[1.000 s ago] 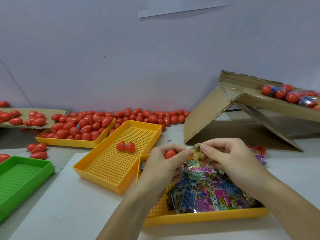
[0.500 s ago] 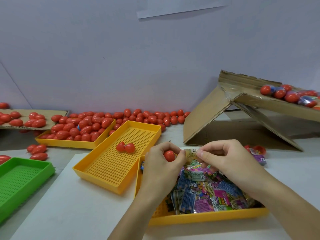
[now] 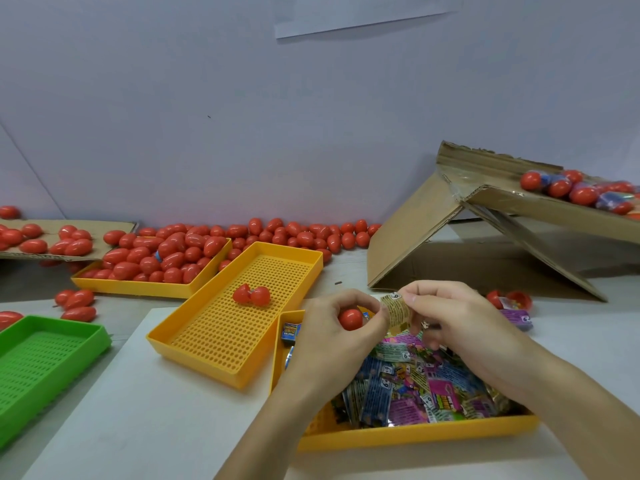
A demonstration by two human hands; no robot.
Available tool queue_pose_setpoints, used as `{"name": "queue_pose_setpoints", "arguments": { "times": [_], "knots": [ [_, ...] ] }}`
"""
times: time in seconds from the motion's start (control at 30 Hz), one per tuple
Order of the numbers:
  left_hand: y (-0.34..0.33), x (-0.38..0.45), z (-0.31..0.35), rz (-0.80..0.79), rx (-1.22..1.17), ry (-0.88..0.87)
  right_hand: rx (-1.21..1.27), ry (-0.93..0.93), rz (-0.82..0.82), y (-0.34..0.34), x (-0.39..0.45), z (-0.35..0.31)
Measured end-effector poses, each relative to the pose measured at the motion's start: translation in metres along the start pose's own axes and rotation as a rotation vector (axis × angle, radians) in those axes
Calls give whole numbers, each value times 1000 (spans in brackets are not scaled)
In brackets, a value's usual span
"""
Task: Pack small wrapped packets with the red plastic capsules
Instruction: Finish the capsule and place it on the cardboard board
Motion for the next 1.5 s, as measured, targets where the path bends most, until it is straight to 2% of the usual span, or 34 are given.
{"name": "queue_pose_setpoints", "arguments": {
  "times": [0.13,0.23,0.33,0.5,0.83,1.03,1.2,1.5],
  "knots": [
    [-1,-1,5,7,45,-46,-25,-29,42,4,1,5],
    [4,-1,10,85,141,-107,-189,32,178,12,-3,-3],
    [9,-2,13,154,246,-153,-235,132,338,18,-13,-17],
    [9,-4,16,169,314,-206,-231,188,280,4,-15,-21],
    [5,-5,14,123,282,-172,-247,245,409,14,-21,-28],
    [1,-4,13,80,227,-148,-458,435,537,13,-33,-50],
    [2,-2,10,90,184,-115,-617,578,532,6,-38,-59],
    [9,-2,5,135,168,-67,-834,568,472,-3,-40,-59]
  ]
}}
Point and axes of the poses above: each hand's wrist, its own x-axis towards the middle knuckle, its own y-axis out of the back of the hand, z = x × y, the point moved 10 cm from there along x, towards the middle knuckle, and after that the axes turned 15 degrees about -x, right-handed, at the moved point
